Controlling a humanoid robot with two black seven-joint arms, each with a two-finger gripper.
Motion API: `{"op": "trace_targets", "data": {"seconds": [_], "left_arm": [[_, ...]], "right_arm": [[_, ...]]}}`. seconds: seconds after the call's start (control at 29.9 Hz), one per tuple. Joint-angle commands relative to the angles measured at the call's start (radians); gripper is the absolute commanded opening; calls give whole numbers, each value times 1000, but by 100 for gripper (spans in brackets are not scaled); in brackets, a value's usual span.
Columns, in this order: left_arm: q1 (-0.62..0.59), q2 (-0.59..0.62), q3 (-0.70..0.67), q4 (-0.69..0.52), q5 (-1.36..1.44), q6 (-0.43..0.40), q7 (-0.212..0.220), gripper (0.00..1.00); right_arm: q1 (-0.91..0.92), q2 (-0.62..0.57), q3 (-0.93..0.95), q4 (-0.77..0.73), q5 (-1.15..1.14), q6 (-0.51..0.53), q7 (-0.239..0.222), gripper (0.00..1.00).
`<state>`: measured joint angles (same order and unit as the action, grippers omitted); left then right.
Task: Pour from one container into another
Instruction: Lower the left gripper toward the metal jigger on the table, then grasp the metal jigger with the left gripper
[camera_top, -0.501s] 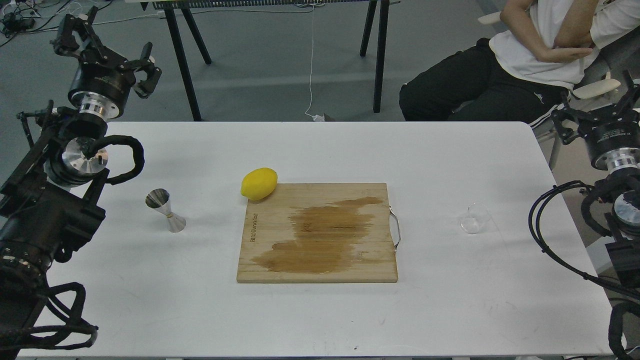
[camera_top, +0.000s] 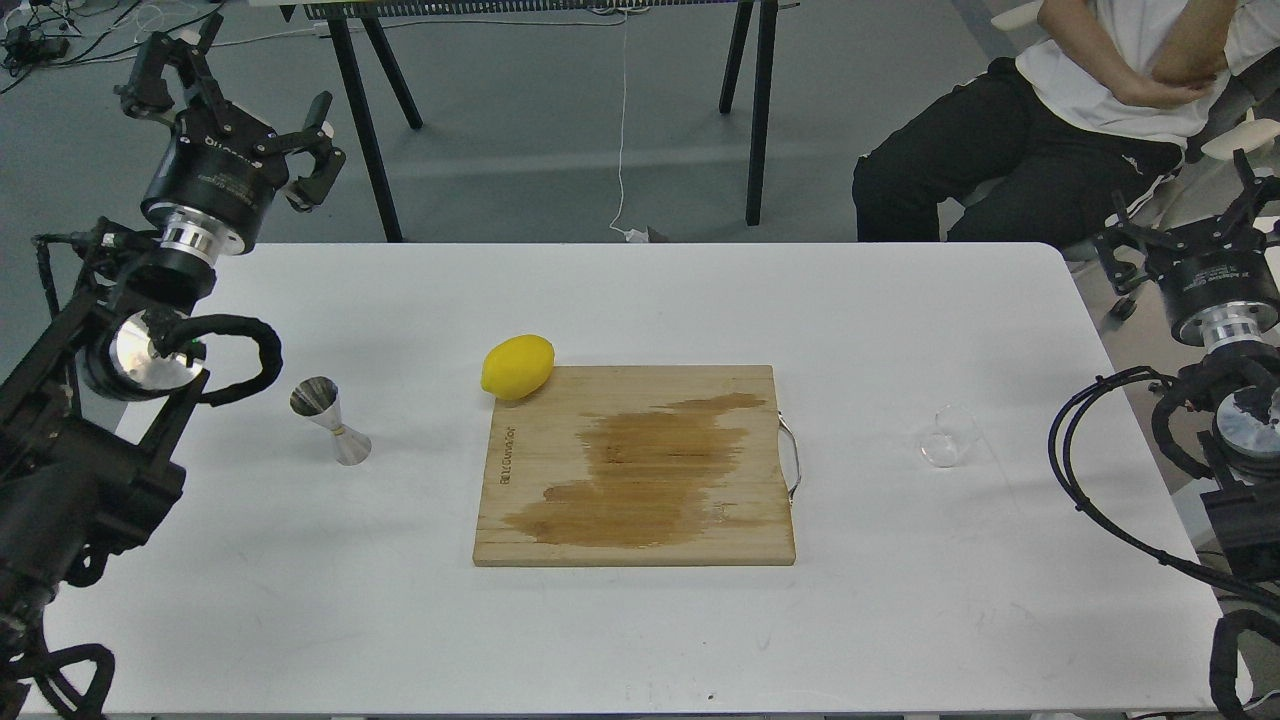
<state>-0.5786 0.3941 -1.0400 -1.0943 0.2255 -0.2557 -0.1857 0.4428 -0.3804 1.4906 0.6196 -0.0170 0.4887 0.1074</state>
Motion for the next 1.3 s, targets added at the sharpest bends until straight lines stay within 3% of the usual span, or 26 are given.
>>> {"op": "trace_targets", "data": {"seconds": [0.0, 0.17, 0.3, 0.43, 0.6, 0.77, 1.04, 1.17, 1.27], "left_arm": [[124, 113, 32, -189, 85, 36, 2, 99], [339, 276, 41, -375, 389, 53, -12, 96], [505, 350, 20, -472, 657, 79, -47, 96], [591, 384, 38, -489, 871, 173, -64, 95], [651, 381, 74, -472, 1099, 222, -64, 94], [638, 345, 147, -353, 1408, 338, -54, 92], [528, 175, 193, 6, 1945, 487, -57, 88], [453, 102, 195, 183, 1956, 547, -57, 86], [407, 68, 195, 237, 1956, 552, -54, 83]], "right_arm": [[-12, 0, 0, 0, 0, 0, 0, 100], [-12, 0, 0, 0, 0, 0, 0, 100], [-13, 0, -1, -1, 0, 0, 1, 100], [-21, 0, -1, 0, 0, 0, 1, 100], [-30, 0, -1, 0, 0, 0, 1, 100], [-36, -2, 0, 2, 0, 0, 1, 100], [-38, -3, 0, 11, 0, 0, 0, 100], [-39, -9, 0, 11, 0, 0, 1, 100], [-47, -11, 0, 11, 0, 0, 0, 100]]}}
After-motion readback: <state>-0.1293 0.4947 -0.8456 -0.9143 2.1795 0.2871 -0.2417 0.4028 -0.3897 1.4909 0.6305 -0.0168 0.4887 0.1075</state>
